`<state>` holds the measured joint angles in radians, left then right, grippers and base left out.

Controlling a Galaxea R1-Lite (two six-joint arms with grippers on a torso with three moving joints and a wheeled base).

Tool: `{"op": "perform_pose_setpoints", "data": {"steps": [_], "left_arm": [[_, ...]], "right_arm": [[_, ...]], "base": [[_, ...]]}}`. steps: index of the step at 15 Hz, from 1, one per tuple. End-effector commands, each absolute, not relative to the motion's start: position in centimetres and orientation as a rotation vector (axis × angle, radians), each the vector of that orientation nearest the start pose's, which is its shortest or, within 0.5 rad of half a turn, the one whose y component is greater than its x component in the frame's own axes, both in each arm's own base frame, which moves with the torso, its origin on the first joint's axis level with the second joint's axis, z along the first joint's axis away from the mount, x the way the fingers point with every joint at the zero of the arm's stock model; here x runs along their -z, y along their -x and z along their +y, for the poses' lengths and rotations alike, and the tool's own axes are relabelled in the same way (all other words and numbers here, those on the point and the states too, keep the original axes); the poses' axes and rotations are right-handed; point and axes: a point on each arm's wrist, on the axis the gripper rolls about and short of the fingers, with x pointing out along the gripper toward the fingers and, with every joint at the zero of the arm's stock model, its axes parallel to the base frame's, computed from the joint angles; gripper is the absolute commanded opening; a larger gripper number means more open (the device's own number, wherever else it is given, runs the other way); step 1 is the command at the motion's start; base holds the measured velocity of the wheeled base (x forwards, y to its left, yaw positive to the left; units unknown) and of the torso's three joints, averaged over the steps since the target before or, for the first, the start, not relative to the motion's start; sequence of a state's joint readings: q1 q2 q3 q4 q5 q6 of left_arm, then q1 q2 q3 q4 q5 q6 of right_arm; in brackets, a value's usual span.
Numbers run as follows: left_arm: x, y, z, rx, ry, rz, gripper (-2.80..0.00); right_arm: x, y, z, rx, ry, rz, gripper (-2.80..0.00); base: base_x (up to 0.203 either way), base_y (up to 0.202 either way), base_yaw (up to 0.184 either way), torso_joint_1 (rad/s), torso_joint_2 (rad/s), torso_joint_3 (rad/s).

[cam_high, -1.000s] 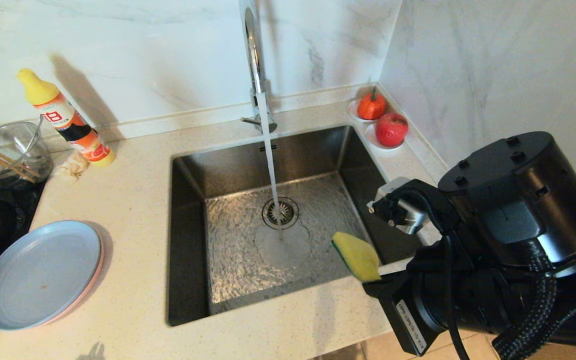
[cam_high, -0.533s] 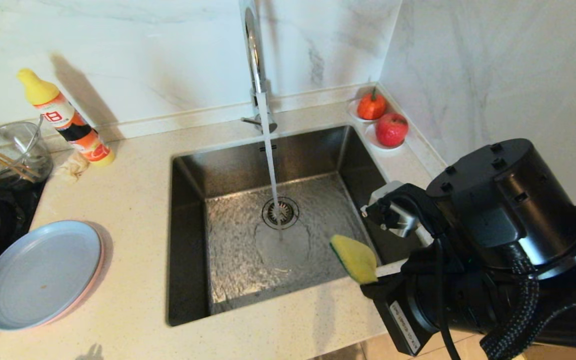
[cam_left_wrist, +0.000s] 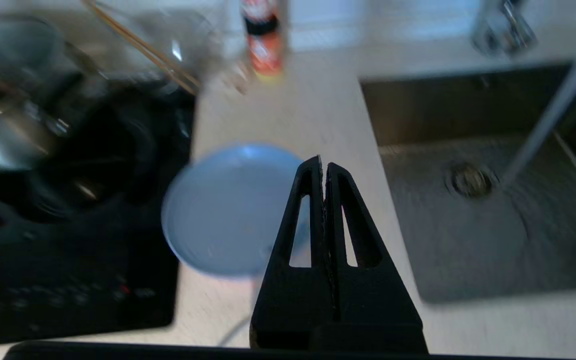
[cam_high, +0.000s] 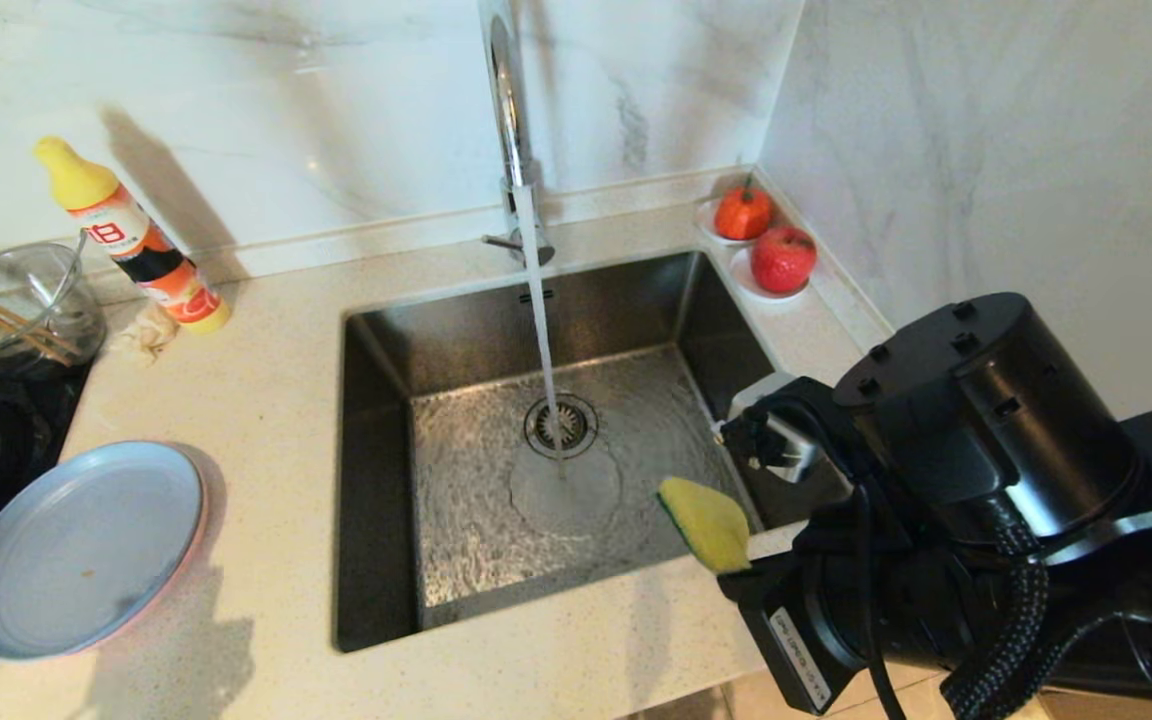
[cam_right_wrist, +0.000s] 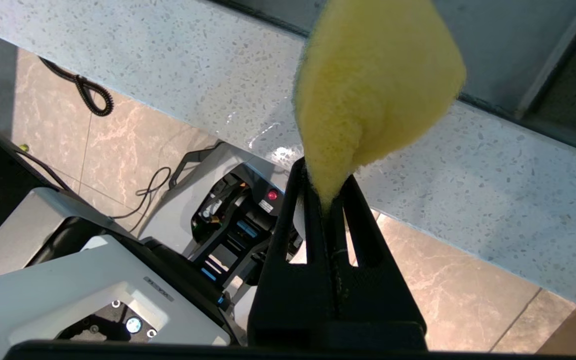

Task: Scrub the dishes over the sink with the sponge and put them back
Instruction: Wash the plate

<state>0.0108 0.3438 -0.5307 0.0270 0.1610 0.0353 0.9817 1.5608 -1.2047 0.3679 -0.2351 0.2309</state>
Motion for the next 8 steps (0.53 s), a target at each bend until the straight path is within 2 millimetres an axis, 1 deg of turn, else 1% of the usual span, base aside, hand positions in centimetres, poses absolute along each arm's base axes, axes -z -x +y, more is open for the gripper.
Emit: {"op": "perform_pose_setpoints", "data": {"steps": [1,3,4,6,8], "left_arm": [[-27.5,-1.9,0.6,-0.255,0.0,-0.055,-2.8],[-30.1,-5.5,0.8,-0.35,0.044,0.045,-2.8],[-30.8,-7.3,0.9,-0.392,0.071,0.1,-2.8],[-31.0,-11.0,1.3,-0.466,0.11,0.238,-2.8],[-30.2,-15.0,2.2,-0.546,0.148,0.353,-2.8]], "right_arm": [[-24.4,-14.9,21.3,-0.635,0.209,0.677,-2.8],[-24.6,-14.8,21.1,-0.634,0.208,0.672,-2.8],[-24.5,-14.8,21.1,-0.634,0.21,0.673,-2.8],[-24.5,-14.8,21.1,-0.634,0.212,0.673,-2.8],[-24.3,-14.8,21.1,-0.633,0.216,0.679,-2.8]], "base": [[0.0,0.0,0.0,0.0,0.0,0.0],[0.0,0.0,0.0,0.0,0.0,0.0],[0.0,0.0,0.0,0.0,0.0,0.0],[0.0,0.0,0.0,0.0,0.0,0.0],[0.0,0.0,0.0,0.0,0.0,0.0]]}}
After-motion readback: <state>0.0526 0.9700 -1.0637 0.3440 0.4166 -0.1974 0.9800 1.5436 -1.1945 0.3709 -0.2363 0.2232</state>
